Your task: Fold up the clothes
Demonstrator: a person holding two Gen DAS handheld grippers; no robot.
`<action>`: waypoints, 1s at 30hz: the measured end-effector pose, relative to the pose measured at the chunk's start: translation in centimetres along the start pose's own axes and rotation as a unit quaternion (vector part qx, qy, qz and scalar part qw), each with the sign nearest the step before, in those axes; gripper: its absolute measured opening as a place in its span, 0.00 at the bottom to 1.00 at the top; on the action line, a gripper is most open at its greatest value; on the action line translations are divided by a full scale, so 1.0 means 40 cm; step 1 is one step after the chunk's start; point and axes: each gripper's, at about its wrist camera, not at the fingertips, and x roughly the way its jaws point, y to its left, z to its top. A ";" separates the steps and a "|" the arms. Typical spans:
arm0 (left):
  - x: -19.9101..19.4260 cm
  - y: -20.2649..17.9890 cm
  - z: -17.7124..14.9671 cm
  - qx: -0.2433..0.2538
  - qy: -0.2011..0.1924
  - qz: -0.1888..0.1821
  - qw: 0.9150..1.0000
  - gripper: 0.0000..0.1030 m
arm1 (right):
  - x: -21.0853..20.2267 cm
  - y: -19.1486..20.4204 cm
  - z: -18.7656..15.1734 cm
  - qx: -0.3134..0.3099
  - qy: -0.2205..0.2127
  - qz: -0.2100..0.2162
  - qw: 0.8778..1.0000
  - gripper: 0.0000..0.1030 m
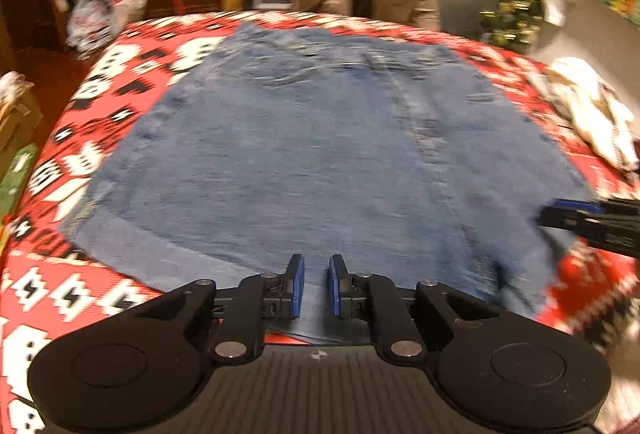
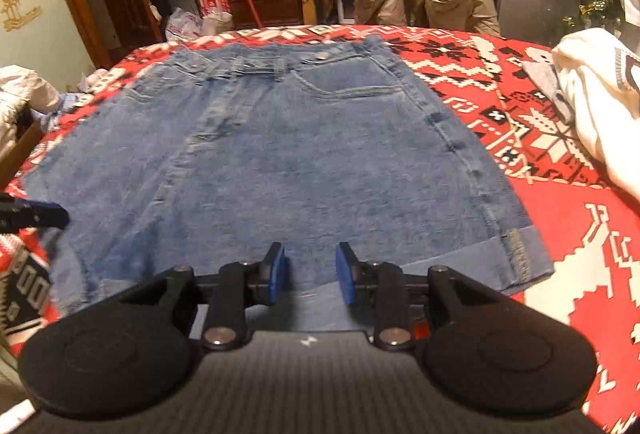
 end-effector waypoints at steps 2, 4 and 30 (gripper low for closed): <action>0.009 -0.032 0.000 0.010 0.003 -0.015 1.000 0.11 | -0.006 0.025 -0.001 -0.006 -0.005 0.011 1.000 0.30; 0.025 -0.059 -0.002 0.015 0.012 -0.033 0.999 0.11 | -0.003 0.059 -0.006 -0.022 -0.007 0.018 1.000 0.30; -0.027 -0.133 -0.102 0.034 0.032 -0.042 0.998 0.22 | -0.091 0.170 -0.155 -0.084 0.000 0.066 0.994 0.20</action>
